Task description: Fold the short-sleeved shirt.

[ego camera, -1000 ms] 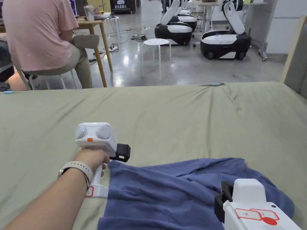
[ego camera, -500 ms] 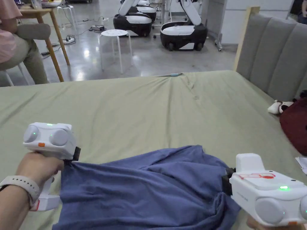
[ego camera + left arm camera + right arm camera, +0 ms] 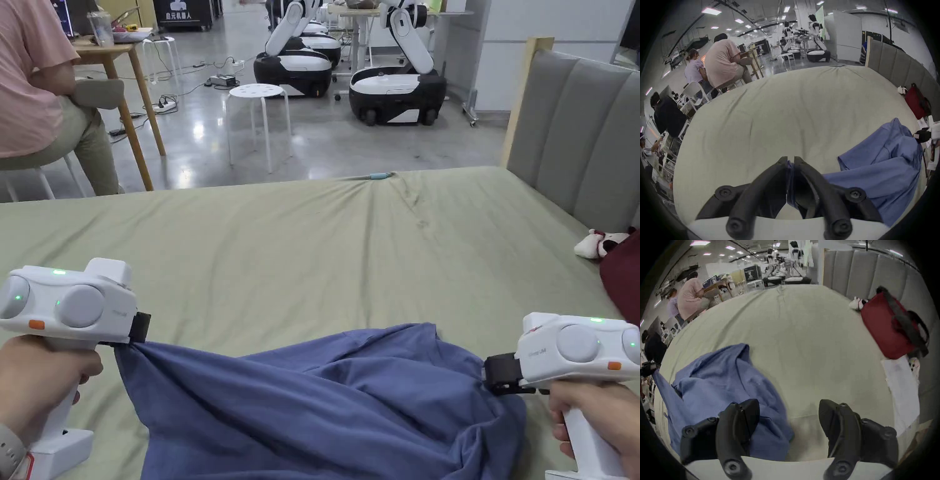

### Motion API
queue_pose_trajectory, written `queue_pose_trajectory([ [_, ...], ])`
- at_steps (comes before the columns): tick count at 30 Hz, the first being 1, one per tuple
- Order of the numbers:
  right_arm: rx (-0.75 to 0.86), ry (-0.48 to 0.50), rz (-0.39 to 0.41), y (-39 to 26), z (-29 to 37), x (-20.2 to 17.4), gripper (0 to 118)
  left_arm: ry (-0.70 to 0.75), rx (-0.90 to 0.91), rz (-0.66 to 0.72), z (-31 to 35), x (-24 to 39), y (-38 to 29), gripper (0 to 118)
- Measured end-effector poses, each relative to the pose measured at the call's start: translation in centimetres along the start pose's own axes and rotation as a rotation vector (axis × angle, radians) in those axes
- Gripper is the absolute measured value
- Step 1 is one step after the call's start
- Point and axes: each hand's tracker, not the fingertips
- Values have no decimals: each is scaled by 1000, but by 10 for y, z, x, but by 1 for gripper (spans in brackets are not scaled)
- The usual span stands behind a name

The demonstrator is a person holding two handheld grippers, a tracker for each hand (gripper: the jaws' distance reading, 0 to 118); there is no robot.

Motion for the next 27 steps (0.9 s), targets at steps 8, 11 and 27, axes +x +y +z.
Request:
queue_pose_trajectory([
  [8, -66, -21, 127, -4, 0, -33, 7, 2, -4, -16, 3, 2, -8, 5],
  [11, 88, -5, 116, 3, 36, -35, 7, -2, 30, -13, 20, -2, -10, 4],
  [27, 775, -261, 407, 65, 266, -148, 7, 421, 367, -150, 204, -102, 15, 4],
])
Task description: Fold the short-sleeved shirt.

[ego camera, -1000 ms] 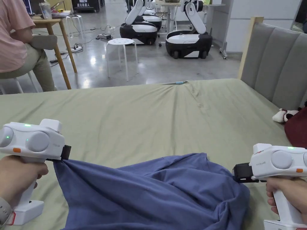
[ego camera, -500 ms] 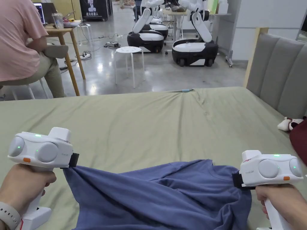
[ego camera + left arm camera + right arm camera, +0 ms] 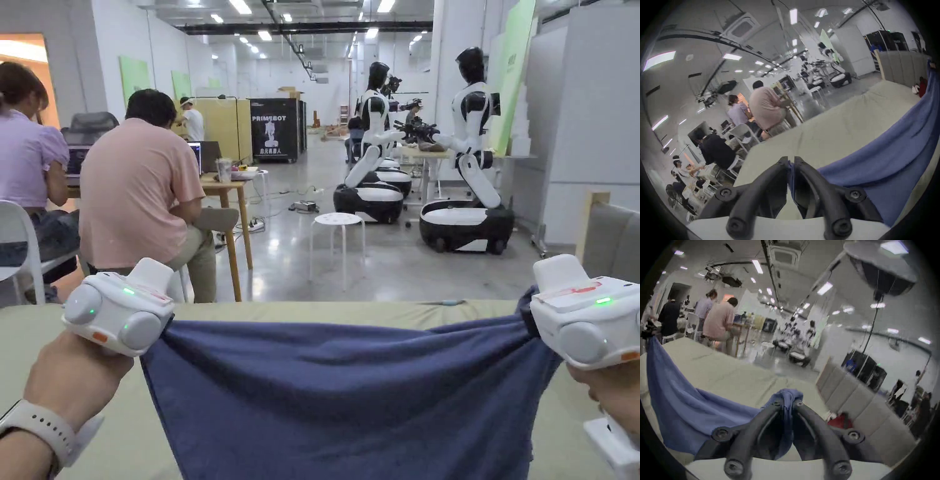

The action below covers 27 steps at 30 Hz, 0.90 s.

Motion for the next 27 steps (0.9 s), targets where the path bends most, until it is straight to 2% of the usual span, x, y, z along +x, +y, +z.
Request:
queue_pose_trajectory([
  [3, 55, -48, -13, 33, 2, 5, 8, 69, 44, 28, 10, -31, 16, 4],
  [5, 101, -74, 24, 61, 4, 5, 8, 93, 88, 72, 16, -49, 34, 4],
  [7, 133, -99, 26, 85, 5, 8, 8, 102, 111, 92, 20, -63, 54, 4],
  [13, 184, -143, 36, 147, -10, 19, 8, 186, 172, 54, 10, -85, 112, 4],
  [17, 217, -176, 50, 171, -12, 22, 8, 186, 188, 69, -2, -92, 132, 4],
  [19, 219, -171, 39, 172, -16, 22, 8, 186, 194, 91, -11, -92, 136, 4],
  [24, 196, -160, 69, 144, -43, 4, 8, 175, 163, 82, -41, -77, 123, 4],
  [27, 103, -100, 49, 109, -69, -12, 8, 139, 98, 64, -63, -52, 93, 4],
])
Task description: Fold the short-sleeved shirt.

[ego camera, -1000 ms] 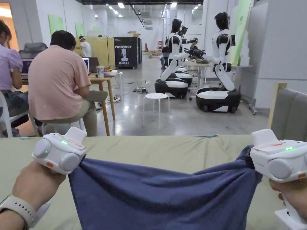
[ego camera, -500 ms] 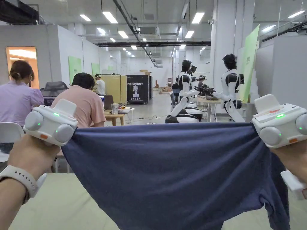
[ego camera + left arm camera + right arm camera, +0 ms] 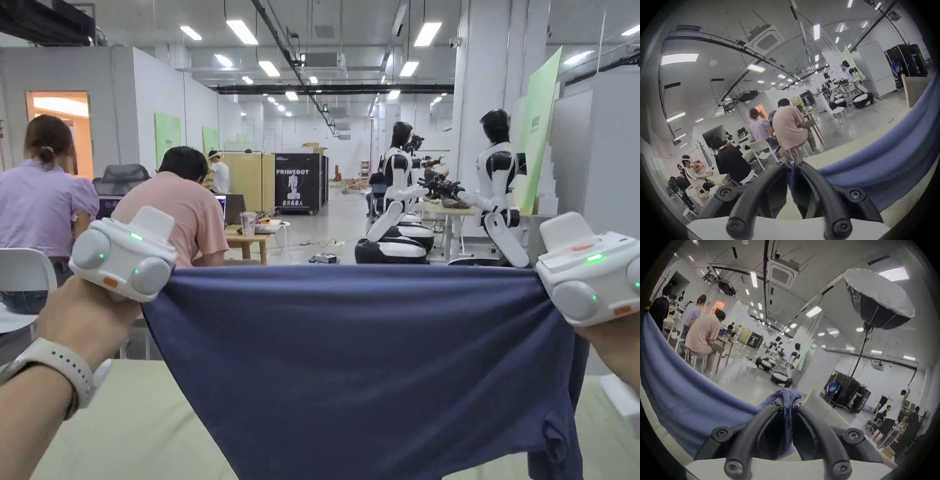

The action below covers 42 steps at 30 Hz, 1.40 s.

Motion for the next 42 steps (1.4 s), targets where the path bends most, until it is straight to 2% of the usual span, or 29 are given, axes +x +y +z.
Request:
queue_pose_trajectory([
  [5, -123, 45, -43, -76, -36, -29, 8, -96, -136, 23, -20, 39, -68, 4],
  [9, -173, 80, -1, -116, -34, -38, 8, -141, -185, 47, -8, 51, -97, 4],
  [13, -208, 100, 8, -148, 5, -31, 8, -166, -195, 26, 36, 50, -118, 4],
  [17, -297, 198, 36, -191, 57, -28, 8, -213, -228, 18, 92, 49, -159, 4],
  [18, -325, 225, 14, -206, 71, -28, 8, -248, -243, 4, 109, 52, -178, 4],
  [22, -426, 316, 90, -274, 128, -45, 8, -295, -365, -53, 160, 68, -265, 4],
  [25, -519, 367, 73, -330, 165, -65, 8, -336, -509, 59, 173, 76, -333, 4],
  [27, -576, 372, 64, -359, 182, -77, 8, -362, -602, 77, 179, 83, -369, 4],
  [29, -615, 370, 36, -375, 190, -81, 8, -353, -597, 95, 184, 84, -389, 4],
  [31, -653, 366, -43, -373, 195, -77, 9, -355, -553, 200, 192, 76, -388, 6],
  [32, -632, 366, -62, -366, 198, -75, 12, -354, -517, 215, 196, 73, -382, 15],
  [33, -582, 365, -69, -351, 204, -73, 21, -362, -469, 184, 203, 72, -369, 36],
  [34, -527, 356, -73, -335, 211, -74, 50, -362, -408, 156, 211, 72, -355, 80],
  [35, -471, 355, -92, -317, 217, -73, 80, -358, -340, 138, 219, 75, -340, 107],
  [36, -413, 375, -136, -299, 224, -75, 106, -367, -268, 125, 229, 79, -323, 118],
  [37, -346, 411, -201, -281, 233, -79, 118, -370, -200, 129, 247, 89, -301, 117],
  [39, -236, 456, -321, -249, 250, -87, 117, -413, -145, 158, 264, 105, -274, 116],
  [42, -126, 451, -419, -226, 277, -106, 117, -406, -37, 244, 283, 129, -264, 109],
])
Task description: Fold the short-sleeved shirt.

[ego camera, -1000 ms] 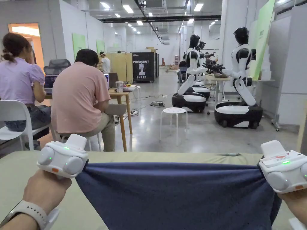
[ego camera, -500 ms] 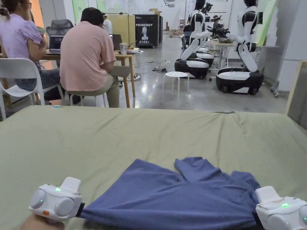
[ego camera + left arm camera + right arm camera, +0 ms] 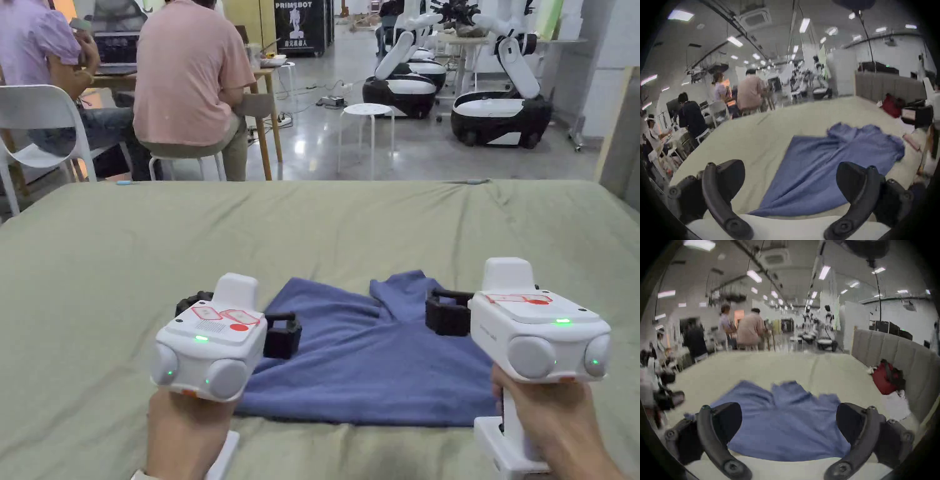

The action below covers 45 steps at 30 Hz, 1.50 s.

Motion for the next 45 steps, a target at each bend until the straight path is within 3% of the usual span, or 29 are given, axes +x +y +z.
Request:
queue_pose_trajectory([
  [1, 24, -1, -2, -4, -1, -10, 109, 19, 39, 3, 3, 9, -1, 94],
  [2, 42, 4, -16, -7, 4, -18, 92, 48, 75, -7, 7, 16, -4, 74],
  [3, 66, 14, -31, -12, 8, -25, 60, 93, 115, -23, 14, 23, -11, 40],
  [4, 69, 9, -10, -16, 9, -30, 4, 118, 143, -17, 17, 25, -15, 0],
  [5, 77, -13, 23, -22, 4, -35, 0, 131, 160, -3, 19, 24, -18, 0],
  [6, 104, -44, 74, -28, 7, -43, 0, 154, 158, 15, 20, 17, -23, 0],
  [8, 74, 4, 90, -30, 7, -48, 0, 51, 50, 18, 15, 5, -26, 0],
  [11, 35, 7, 123, -33, -6, -56, 0, 57, -101, 39, -9, -32, -26, 0],
  [15, -13, 36, 166, -40, -21, -65, 0, -68, -517, 268, -57, -109, -35, 0],
  [17, -30, 52, 168, -46, -28, -67, 0, -81, -564, 350, -70, -141, -51, 0],
  [20, -50, 73, 154, -54, -34, -70, 0, -58, -662, 268, -75, -154, -64, 0],
  [21, -61, 79, 152, -57, -36, -69, 0, -59, -685, 245, -76, -158, -69, 12],
  [22, -70, 80, 156, -60, -39, -70, 0, -87, -700, 256, -79, -162, -73, 57],
  [23, -77, 82, 161, -62, -40, -71, 0, -112, -709, 267, -78, -161, -75, 90],
  [24, -87, 85, 166, -64, -42, -72, 0, -143, -707, 290, -80, -163, -79, 115],
  [25, -92, 89, 173, -67, -42, -71, 0, -134, -702, 286, -81, -163, -82, 117],
  [30, -114, 87, 175, -74, -46, -70, 0, -132, -840, 329, -94, -152, -102, 47],
  [32, -120, 83, 173, -73, -49, -67, 0, -133, -822, 319, -94, -149, -100, 42],
  [33, -124, 82, 169, -73, -48, -65, 0, -129, -830, 319, -93, -147, -93, 29],
  [34, -127, 78, 167, -71, -50, -62, 0, -153, -839, 323, -90, -146, -86, 7],
  [38, -131, 54, 174, -62, -58, -46, 0, -150, -769, 172, -69, -138, -61, 4],
  [40, -132, 34, 177, -55, -65, -35, 0, -180, -688, 234, -57, -144, -51, 4],
  [45, -158, -25, 191, -40, -96, 7, 0, -108, -494, 229, -30, -137, -48, 3],
])
